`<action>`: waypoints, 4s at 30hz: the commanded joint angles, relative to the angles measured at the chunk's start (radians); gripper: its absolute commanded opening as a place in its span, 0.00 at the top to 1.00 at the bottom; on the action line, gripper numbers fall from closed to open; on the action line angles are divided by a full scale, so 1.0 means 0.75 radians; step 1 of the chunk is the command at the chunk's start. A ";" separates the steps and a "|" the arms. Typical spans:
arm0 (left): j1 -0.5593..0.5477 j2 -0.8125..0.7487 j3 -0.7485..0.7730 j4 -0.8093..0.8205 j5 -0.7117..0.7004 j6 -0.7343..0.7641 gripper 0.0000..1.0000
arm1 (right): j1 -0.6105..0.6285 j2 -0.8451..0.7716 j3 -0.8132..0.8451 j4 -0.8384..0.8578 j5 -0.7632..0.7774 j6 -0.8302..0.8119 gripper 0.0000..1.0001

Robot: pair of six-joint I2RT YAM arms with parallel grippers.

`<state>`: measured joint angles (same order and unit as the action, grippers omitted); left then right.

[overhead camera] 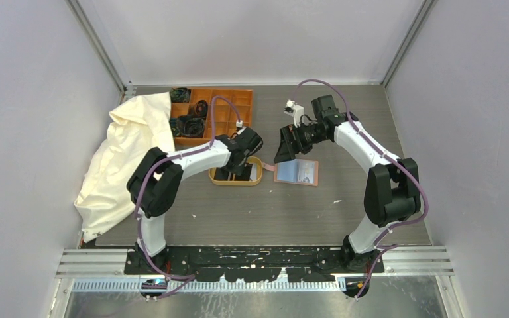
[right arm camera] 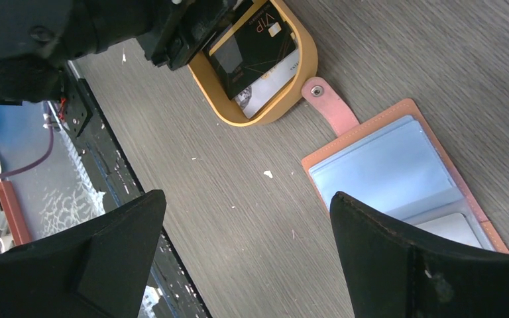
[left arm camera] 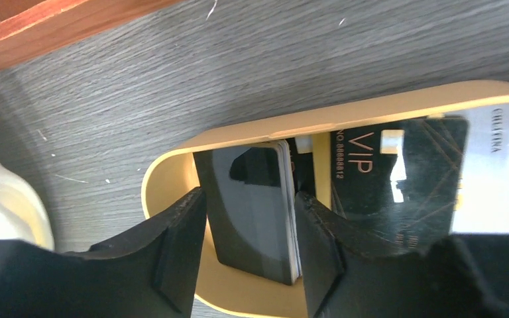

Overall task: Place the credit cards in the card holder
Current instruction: Pick up the credit card from the storage box.

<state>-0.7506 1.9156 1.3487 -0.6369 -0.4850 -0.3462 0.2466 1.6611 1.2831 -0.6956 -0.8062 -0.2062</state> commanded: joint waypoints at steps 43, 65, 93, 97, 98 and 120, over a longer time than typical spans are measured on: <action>0.691 -0.825 -0.758 0.654 0.874 -0.082 0.39 | 0.248 0.058 0.036 0.207 0.031 0.189 0.01; 0.700 -0.524 -0.731 0.642 0.981 -0.348 0.91 | 0.554 0.394 0.230 0.684 0.548 1.153 0.15; 0.440 -0.932 -0.935 0.602 0.657 -0.834 1.00 | 0.684 0.572 0.204 0.725 0.484 1.249 0.49; 0.427 -0.922 -0.933 0.600 0.610 -0.835 1.00 | 0.693 0.582 0.204 0.762 0.405 1.280 0.50; 0.425 -0.918 -0.933 0.600 0.608 -0.835 1.00 | 0.693 0.584 0.204 0.772 0.388 1.287 0.50; 0.416 -0.859 -0.911 0.572 0.573 -0.778 1.00 | 0.702 0.607 0.256 0.738 0.185 1.285 0.61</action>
<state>-0.4332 1.2743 0.6216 -0.3092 -0.0643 -0.9279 0.7490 2.1021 1.4483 -0.1368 -0.5838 0.7452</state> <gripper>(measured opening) 0.088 0.395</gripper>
